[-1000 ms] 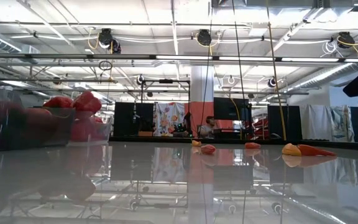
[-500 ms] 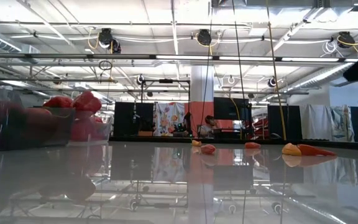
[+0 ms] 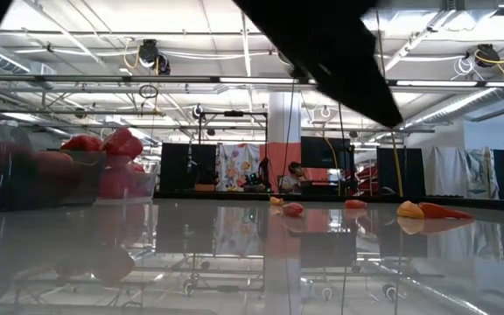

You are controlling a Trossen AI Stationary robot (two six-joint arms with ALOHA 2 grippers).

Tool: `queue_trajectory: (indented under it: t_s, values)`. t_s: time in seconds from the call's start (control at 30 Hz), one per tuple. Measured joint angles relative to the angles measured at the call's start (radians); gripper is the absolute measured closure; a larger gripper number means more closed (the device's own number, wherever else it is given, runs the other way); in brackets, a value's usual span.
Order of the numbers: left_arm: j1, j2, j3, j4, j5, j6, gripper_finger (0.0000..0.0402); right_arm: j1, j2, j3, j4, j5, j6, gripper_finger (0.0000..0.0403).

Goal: Sort produce into baskets
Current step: Put the middle right orange chili pepper into the bottom black transparent bin

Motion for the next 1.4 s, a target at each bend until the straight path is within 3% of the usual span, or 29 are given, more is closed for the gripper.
queue_trajectory:
  t_s: [0.27,0.47,0.6,0.8,1.17,1.4]
  values:
    - [0.129,0.110,0.000,0.271,0.069,-0.329,0.0152,0.000,0.000,0.000,-0.053,-0.053,0.078,0.0019]
    - [0.129,0.165,0.000,0.301,0.063,-0.261,0.0111,0.000,0.000,0.000,-0.095,-0.052,0.079,0.0019]
    - [0.120,0.183,0.003,0.347,0.058,-0.176,0.0109,0.000,0.000,0.000,-0.120,-0.050,0.080,0.0019]
    - [0.126,0.211,0.000,0.329,0.049,-0.324,0.0109,-0.001,-0.001,0.000,-0.122,-0.044,0.081,0.0019]
    - [0.123,0.259,0.003,0.353,0.022,-0.391,0.0109,-0.005,-0.001,0.000,-0.131,-0.043,0.083,0.0019]
    - [0.123,0.260,0.004,0.343,0.021,-0.414,0.0149,-0.009,-0.001,0.000,-0.130,-0.043,0.084,0.0019]
